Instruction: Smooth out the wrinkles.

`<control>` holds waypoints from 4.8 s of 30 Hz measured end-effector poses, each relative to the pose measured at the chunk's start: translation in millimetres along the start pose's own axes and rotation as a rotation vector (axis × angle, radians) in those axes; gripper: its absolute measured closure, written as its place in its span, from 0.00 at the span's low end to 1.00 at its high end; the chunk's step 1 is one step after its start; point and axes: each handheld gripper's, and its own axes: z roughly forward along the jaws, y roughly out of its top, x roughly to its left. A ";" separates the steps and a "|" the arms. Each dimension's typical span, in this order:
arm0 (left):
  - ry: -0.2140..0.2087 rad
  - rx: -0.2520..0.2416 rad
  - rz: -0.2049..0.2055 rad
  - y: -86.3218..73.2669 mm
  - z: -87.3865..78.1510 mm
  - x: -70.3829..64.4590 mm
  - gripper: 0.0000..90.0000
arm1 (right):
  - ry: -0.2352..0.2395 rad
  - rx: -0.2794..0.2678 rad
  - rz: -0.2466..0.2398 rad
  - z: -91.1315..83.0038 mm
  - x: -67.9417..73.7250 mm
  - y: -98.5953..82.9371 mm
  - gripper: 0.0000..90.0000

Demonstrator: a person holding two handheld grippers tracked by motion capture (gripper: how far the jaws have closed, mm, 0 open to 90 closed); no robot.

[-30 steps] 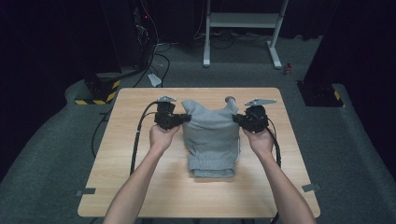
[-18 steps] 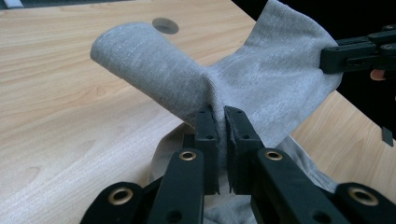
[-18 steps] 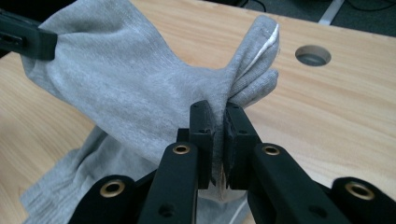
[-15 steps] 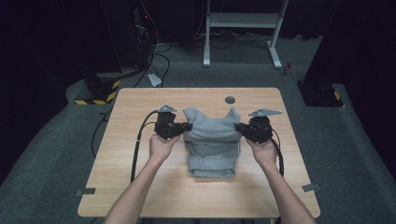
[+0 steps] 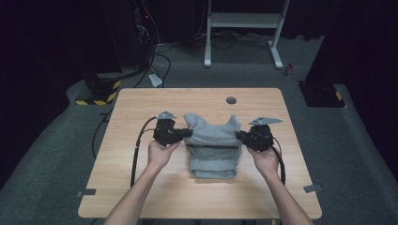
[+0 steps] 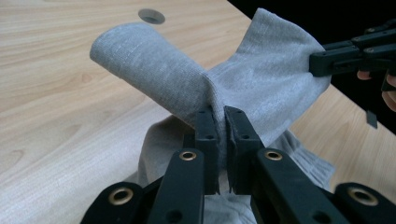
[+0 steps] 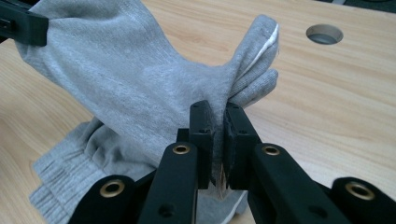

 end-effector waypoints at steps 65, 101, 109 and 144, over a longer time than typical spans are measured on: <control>0.105 0.064 -0.153 -46.3 32.1 17.5 0.50 | -0.051 0.053 0.093 27.3 -8.9 -48.5 0.54; 0.082 0.070 -0.204 -24.8 69.6 44.1 0.80 | 0.005 0.101 0.185 72.7 -37.7 -13.7 0.82; 0.062 0.057 -0.163 -23.6 60.7 40.5 0.91 | 0.009 0.079 0.123 66.6 -31.0 -10.5 0.93; 0.057 0.059 -0.117 -23.8 34.1 31.1 0.99 | 0.050 0.019 0.088 48.0 -19.6 -9.1 0.94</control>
